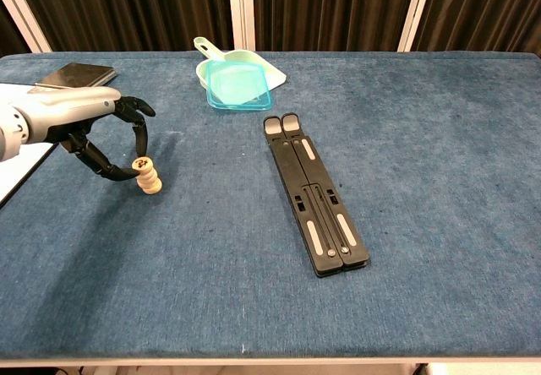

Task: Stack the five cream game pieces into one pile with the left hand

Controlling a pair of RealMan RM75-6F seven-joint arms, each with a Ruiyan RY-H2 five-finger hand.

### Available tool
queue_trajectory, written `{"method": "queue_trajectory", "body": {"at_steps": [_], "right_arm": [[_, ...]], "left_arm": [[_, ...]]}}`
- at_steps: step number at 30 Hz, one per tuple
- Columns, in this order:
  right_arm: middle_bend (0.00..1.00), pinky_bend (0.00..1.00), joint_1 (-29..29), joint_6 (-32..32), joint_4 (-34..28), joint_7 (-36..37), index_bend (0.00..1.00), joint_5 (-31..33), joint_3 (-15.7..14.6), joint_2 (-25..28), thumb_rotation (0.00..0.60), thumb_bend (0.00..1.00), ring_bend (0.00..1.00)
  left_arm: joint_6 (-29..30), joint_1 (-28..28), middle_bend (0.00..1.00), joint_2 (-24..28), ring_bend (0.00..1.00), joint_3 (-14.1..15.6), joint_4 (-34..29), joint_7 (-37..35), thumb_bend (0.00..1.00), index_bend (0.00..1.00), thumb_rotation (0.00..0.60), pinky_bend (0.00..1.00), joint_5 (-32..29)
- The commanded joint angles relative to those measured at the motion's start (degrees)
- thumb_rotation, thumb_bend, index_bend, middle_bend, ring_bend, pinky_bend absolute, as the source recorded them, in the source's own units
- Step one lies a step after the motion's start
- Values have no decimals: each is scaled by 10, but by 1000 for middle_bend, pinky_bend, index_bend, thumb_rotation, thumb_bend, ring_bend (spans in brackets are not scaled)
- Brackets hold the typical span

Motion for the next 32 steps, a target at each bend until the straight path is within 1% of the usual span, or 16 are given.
{"method": "queue_trajectory", "body": {"at_steps": [1,3,5,9,13,15,19,22,25,28,32], "right_arm": [[0,0,0,0,0,0,0,0,0,0,600,48,0],[0,0,0,0,-1,0,0,0,0,0,600,48,0],[0,0,0,0,-2,-1,0,1,0,2,600,48,0],[0,0,-1,0,-3,0,0,1,1,5,600,48,0],[0,0,0,-8,-1,7,0,2,-2,12,600,48,0],[0,0,1,-12,1,14,0,1,-4,15,600,48,0],[0,0,2,-17,5,38,0,-4,-8,19,600,48,0],[0,0,0,-10,6,42,0,-12,-9,17,600,48,0],[0,0,-1,-2,3,42,0,-23,-12,15,600,48,0],[0,0,-2,3,-2,39,0,-34,-17,12,600,48,0],[0,0,-2,5,-8,38,0,-44,-21,12,600,48,0]], "left_arm": [[-1,1,32,6,0,0,-7,-4,273,396,600,0,2],[5,6,17,14,0,-3,-18,-14,266,301,600,0,9],[18,14,15,27,0,-7,-32,-28,263,253,600,0,23],[60,43,15,63,0,-16,-55,-61,262,233,600,0,51],[124,84,16,99,0,-12,-54,-79,262,233,600,0,79],[164,112,23,113,0,-4,-45,-87,261,233,600,0,101],[237,173,55,136,0,25,-13,-125,227,232,600,0,164],[262,213,62,163,0,52,-6,-168,209,232,600,0,208],[283,250,62,190,0,77,-13,-201,186,233,600,0,242],[313,285,62,205,0,93,-21,-217,176,233,600,0,269],[350,323,62,210,0,107,-25,-224,176,232,600,0,303]]}}
